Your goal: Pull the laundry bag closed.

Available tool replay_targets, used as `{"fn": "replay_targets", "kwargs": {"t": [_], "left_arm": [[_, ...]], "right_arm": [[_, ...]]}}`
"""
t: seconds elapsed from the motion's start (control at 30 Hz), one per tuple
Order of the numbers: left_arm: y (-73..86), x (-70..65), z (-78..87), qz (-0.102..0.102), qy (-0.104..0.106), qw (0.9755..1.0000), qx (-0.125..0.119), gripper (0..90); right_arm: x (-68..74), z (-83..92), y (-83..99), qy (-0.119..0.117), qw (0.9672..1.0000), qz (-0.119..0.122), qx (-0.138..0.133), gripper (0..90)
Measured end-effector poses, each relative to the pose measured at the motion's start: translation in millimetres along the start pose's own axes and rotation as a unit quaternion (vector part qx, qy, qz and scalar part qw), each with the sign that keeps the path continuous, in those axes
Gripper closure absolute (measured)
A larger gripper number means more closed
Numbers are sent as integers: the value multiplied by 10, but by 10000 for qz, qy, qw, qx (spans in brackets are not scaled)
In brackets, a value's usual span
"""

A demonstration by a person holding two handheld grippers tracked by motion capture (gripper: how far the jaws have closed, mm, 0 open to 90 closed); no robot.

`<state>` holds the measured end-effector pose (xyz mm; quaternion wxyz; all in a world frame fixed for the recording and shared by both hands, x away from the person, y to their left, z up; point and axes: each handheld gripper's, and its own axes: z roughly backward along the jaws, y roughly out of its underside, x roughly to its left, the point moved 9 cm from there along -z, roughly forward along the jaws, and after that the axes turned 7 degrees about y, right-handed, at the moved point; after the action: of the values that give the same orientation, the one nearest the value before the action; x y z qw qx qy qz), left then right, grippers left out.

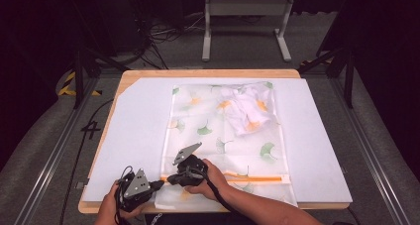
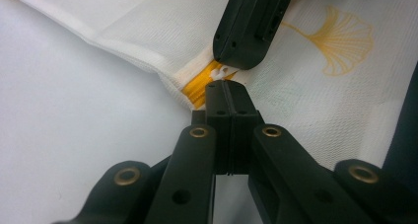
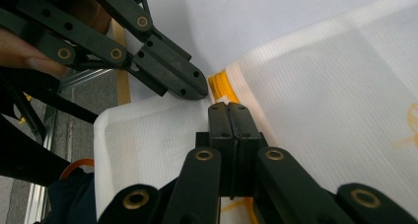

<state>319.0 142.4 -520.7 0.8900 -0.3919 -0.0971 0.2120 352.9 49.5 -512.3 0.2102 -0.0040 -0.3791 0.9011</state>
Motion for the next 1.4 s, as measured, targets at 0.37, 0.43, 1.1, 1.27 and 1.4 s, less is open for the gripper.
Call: {"fn": "replay_targets", "kwargs": {"t": [0.37,0.43,1.1,1.27,1.4], "left_arm": [[1,1,-2,57,51,10000,-38,900],[4,1,0,65,57,10000,-46,900],[7,12,3,126,94,9999,-66,900],[5,11,2,114,88,9999,-60,900],[6,13,1,136,104,9998,-73,900]], "right_arm": [[18,-15,-45,-86,9999,-88,-104,900],[29,-38,-49,-116,9998,-128,-79,900],[50,-96,-61,321,9970,-647,-263,900],[47,-82,-54,338,9973,-604,-257,900],[14,-50,-30,362,9977,-517,-246,900]]}}
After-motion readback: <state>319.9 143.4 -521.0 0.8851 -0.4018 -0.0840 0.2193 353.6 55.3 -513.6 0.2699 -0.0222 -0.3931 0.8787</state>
